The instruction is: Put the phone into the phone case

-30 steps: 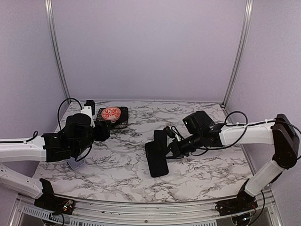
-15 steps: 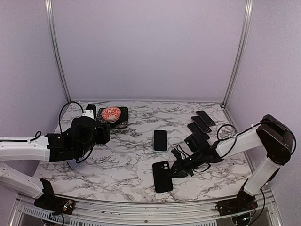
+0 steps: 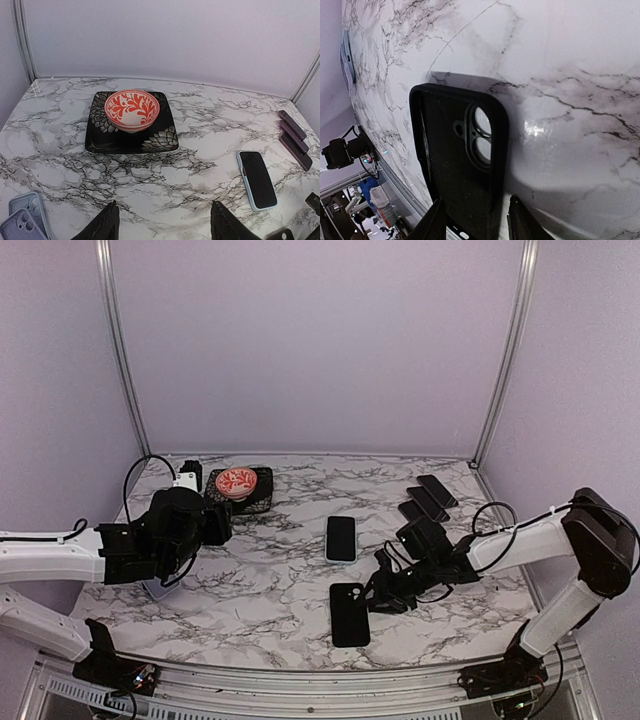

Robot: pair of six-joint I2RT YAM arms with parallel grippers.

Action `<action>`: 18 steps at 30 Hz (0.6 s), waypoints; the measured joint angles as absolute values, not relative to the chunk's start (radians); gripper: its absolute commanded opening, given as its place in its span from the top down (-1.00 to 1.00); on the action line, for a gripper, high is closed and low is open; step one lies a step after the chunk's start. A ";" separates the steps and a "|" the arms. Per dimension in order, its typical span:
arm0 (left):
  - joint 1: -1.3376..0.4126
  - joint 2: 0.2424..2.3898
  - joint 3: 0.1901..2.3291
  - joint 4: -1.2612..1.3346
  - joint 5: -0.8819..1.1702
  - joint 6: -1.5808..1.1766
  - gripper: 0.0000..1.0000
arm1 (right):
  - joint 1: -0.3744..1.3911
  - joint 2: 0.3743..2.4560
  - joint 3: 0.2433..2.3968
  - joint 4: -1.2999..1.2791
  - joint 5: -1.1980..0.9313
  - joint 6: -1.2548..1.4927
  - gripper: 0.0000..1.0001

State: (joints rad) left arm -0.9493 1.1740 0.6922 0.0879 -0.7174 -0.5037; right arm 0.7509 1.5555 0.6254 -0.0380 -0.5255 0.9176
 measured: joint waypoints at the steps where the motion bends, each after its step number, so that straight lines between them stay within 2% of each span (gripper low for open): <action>1: -0.949 1.174 0.692 0.088 -0.718 -0.503 -0.26 | 0.751 1.554 0.632 -0.058 -0.516 0.911 0.14; 3: -0.949 1.174 0.691 0.088 -0.720 -0.500 -0.29 | 0.750 1.544 0.654 -0.124 -0.494 0.886 0.11; 5: -0.949 1.174 0.690 0.088 -0.724 -0.493 -0.36 | 0.736 1.538 0.726 -0.275 -0.435 0.822 -0.02; 7: -0.949 1.174 0.689 0.088 -0.730 -0.485 -0.58 | 0.698 1.541 0.830 -0.396 -0.375 0.743 -0.11; 9: -0.949 1.174 0.689 0.087 -0.733 -0.472 -0.89 | 0.611 1.564 0.994 -0.492 -0.348 0.626 -0.31; 10: -0.948 1.174 0.689 0.087 -0.733 -0.466 -0.97 | 0.567 1.583 1.068 -0.516 -0.338 0.582 -0.41; 15: -0.946 1.199 0.715 0.067 -0.715 -0.414 -0.98 | 0.379 1.748 1.434 -0.590 -0.190 0.373 -0.75; 18: -0.946 1.213 0.737 0.057 -0.703 -0.394 -0.98 | 0.295 1.871 1.576 -0.635 -0.112 0.282 -0.82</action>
